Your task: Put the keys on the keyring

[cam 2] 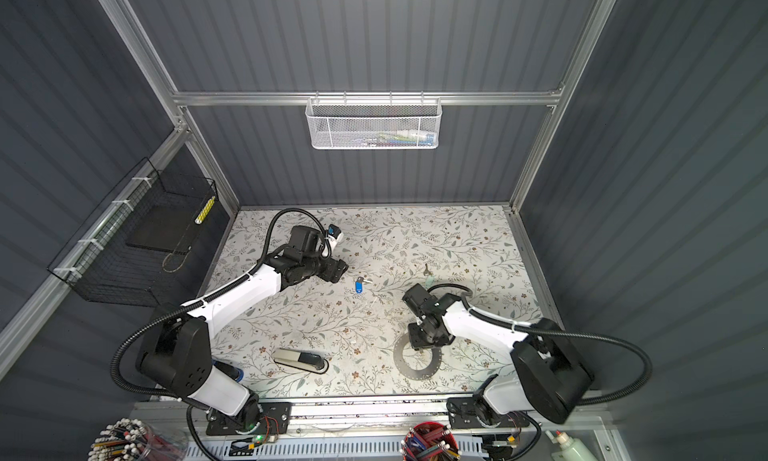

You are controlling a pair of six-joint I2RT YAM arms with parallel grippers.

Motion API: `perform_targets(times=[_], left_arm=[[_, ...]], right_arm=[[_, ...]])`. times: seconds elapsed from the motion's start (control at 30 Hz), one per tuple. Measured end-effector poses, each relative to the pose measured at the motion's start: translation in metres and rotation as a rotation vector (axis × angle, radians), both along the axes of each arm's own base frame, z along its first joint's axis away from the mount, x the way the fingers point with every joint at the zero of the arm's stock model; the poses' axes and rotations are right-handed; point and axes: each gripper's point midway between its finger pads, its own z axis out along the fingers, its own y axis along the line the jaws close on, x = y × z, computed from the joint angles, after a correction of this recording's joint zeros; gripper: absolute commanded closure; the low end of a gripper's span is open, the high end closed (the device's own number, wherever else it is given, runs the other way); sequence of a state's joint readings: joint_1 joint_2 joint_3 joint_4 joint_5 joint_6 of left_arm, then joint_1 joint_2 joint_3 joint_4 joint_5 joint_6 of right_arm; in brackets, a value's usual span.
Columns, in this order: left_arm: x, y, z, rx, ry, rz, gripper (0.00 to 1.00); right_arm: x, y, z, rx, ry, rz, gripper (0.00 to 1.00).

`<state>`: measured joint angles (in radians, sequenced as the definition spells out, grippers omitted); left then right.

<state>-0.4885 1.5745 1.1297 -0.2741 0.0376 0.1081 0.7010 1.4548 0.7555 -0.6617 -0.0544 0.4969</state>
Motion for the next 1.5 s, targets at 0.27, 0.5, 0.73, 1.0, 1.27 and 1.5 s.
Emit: perform_targets(times=[0.27, 0.5, 0.73, 1.0, 1.27, 1.5], left_arm=[[0.002, 0.010, -0.004, 0.044, -0.001, 0.044, 0.13], [0.005, 0.017, -0.004, 0.064, -0.008, 0.072, 0.13], [0.007, 0.022, -0.004, 0.072, -0.012, 0.087, 0.12], [0.007, 0.021, -0.004, 0.068, -0.010, 0.085, 0.12], [0.003, 0.014, -0.004, 0.031, 0.011, 0.064, 0.14], [-0.001, 0.007, 0.006, -0.011, 0.007, 0.035, 0.16]], right_arm=[[0.024, 0.011, -0.004, -0.099, -0.008, 0.078, 0.58], [0.074, 0.032, -0.003, -0.143, -0.069, 0.213, 0.56], [0.132, 0.052, 0.002, -0.106, -0.144, 0.312, 0.53], [0.122, 0.055, 0.037, -0.034, -0.210, 0.344, 0.48], [0.044, 0.028, 0.051, 0.000, -0.147, 0.226, 0.56], [-0.009, -0.010, 0.019, -0.055, -0.032, 0.101, 0.63]])
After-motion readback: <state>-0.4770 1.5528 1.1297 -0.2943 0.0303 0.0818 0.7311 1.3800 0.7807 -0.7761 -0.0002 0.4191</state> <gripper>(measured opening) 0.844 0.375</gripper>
